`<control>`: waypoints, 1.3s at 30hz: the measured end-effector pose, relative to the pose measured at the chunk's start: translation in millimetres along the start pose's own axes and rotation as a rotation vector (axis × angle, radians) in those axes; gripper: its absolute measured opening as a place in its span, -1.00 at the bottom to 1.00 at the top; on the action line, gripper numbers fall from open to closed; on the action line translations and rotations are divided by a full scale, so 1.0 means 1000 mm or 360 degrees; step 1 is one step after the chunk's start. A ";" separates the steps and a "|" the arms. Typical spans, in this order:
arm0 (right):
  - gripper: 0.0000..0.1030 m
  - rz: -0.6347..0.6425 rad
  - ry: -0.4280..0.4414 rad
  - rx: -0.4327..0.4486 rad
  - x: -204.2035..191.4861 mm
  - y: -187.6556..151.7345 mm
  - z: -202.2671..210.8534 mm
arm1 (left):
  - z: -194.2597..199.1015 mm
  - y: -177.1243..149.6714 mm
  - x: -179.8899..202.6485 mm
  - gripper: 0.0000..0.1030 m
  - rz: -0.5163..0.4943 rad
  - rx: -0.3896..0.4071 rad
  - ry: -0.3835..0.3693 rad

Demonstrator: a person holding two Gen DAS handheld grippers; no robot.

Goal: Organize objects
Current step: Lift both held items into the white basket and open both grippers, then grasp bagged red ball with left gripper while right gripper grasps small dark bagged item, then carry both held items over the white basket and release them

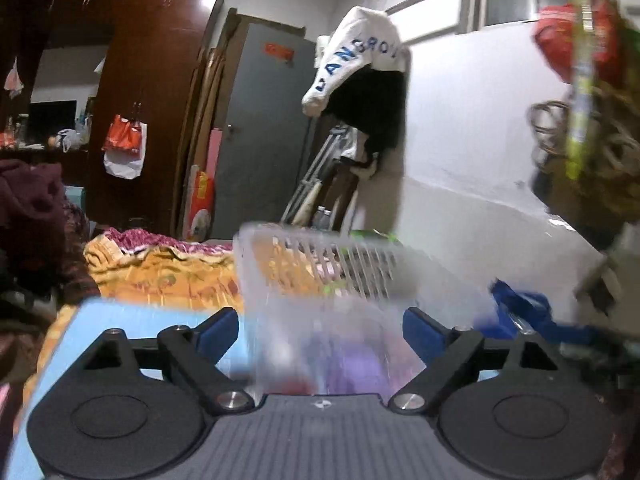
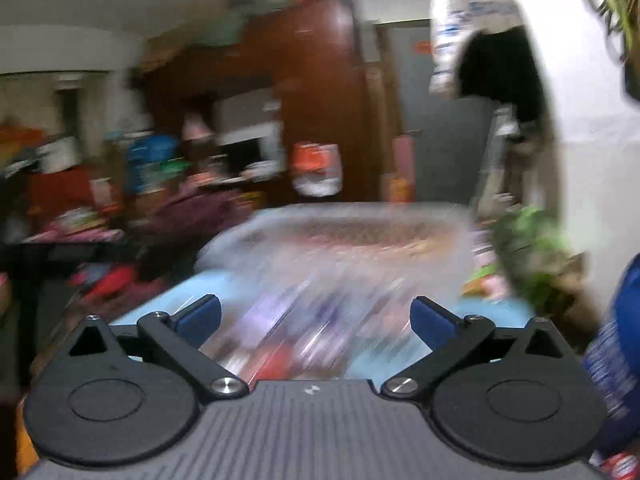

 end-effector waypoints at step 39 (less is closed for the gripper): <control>-0.34 -0.0097 -0.0048 0.0133 0.016 -0.079 0.057 | 0.033 -0.116 0.021 -0.04 -0.0234 0.0115 0.0054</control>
Point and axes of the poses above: each gripper's, at about its wrist camera, not at the fingertips, and z roughly against the way its jaws point, x to its right, y to its top, the point moved 9 cm from there along -z, roughly the way its jaws point, and after that the axes turned 6 degrees about -x, right-handed, at the moved point
